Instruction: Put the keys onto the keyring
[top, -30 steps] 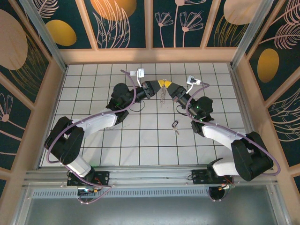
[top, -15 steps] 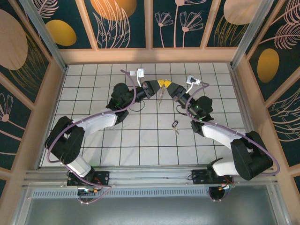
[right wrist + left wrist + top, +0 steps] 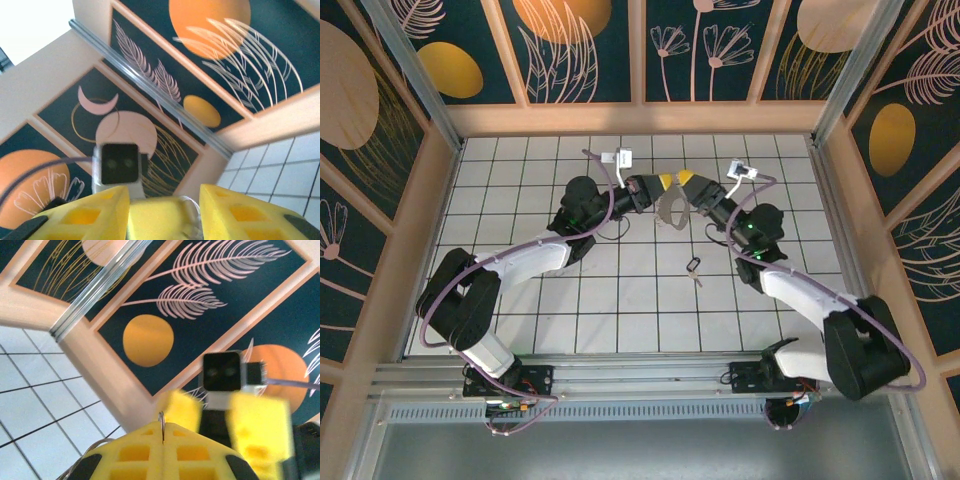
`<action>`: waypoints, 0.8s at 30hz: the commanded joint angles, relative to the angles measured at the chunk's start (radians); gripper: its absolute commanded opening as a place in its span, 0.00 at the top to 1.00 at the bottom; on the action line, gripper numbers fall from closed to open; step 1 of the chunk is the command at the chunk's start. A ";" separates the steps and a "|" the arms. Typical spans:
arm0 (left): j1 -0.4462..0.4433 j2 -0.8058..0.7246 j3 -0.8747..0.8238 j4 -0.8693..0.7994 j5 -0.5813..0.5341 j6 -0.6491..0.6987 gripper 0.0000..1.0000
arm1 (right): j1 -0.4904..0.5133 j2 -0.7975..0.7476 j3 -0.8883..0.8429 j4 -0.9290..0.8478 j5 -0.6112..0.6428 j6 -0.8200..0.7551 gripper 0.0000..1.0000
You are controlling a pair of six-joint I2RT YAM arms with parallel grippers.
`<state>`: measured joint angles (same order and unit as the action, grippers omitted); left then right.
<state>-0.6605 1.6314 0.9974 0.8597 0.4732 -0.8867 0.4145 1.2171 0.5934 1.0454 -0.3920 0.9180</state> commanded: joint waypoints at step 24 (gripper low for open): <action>-0.005 -0.016 0.179 -0.315 0.292 0.325 1.00 | -0.120 -0.084 -0.086 0.009 -0.295 -0.074 0.62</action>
<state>-0.6605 1.6314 1.1400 0.5377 0.7250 -0.5915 0.3004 1.1351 0.5220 0.9882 -0.6426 0.8467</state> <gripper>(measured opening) 0.049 0.380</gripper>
